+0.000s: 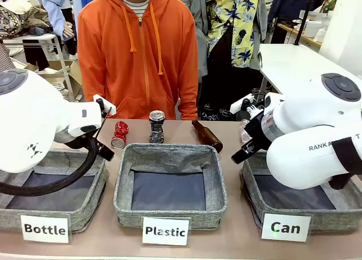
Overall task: Sort the can waste into the basket.
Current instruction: Pick up the can waste from the table and place it in the right Fabric basket.
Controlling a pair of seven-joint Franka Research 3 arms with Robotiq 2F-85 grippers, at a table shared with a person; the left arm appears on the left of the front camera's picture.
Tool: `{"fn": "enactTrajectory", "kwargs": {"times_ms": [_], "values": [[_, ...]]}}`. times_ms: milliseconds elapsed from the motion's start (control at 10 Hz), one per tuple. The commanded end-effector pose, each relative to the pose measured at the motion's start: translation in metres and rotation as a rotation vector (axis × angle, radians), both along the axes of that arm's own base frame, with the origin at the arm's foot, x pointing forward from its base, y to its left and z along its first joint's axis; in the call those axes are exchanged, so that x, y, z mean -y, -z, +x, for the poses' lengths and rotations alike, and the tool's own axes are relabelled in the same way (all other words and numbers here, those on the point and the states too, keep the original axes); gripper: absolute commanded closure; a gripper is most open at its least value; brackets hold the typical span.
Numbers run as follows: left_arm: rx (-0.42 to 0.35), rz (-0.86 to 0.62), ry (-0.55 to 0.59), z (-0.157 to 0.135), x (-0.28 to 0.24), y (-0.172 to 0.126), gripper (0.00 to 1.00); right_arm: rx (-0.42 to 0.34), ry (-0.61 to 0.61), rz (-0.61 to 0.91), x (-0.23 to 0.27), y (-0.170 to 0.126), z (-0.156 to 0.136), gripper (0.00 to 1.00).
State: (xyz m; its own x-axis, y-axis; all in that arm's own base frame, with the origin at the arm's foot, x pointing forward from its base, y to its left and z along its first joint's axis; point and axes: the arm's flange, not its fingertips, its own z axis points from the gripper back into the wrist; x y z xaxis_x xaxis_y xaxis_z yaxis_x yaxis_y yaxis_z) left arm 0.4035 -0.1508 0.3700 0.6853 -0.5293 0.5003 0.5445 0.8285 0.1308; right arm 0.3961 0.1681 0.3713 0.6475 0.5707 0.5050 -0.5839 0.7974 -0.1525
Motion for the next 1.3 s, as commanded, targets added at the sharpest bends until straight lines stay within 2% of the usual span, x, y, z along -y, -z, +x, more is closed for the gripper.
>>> {"fn": "enactTrajectory", "kwargs": {"times_ms": [0, 1000, 1100, 1200], "values": [[0.000, 0.000, 0.000, 0.000, 0.000, 0.000, 0.00, 0.000, 0.000, 0.000, 0.000, 0.000, 0.000, 0.00], [0.000, 0.000, 0.000, 0.000, 0.000, 0.000, 0.00, 0.000, 0.000, -0.001, 0.000, 0.000, 0.000, 0.00], [0.000, 0.000, 0.000, 0.000, 0.000, 0.000, 0.00, -0.026, -0.017, -0.051, -0.002, -0.022, -0.001, 0.00], [0.012, -0.075, 0.055, -0.014, -0.003, -0.052, 0.00, -0.051, -0.052, -0.058, 0.003, -0.068, -0.010, 0.00]]}}
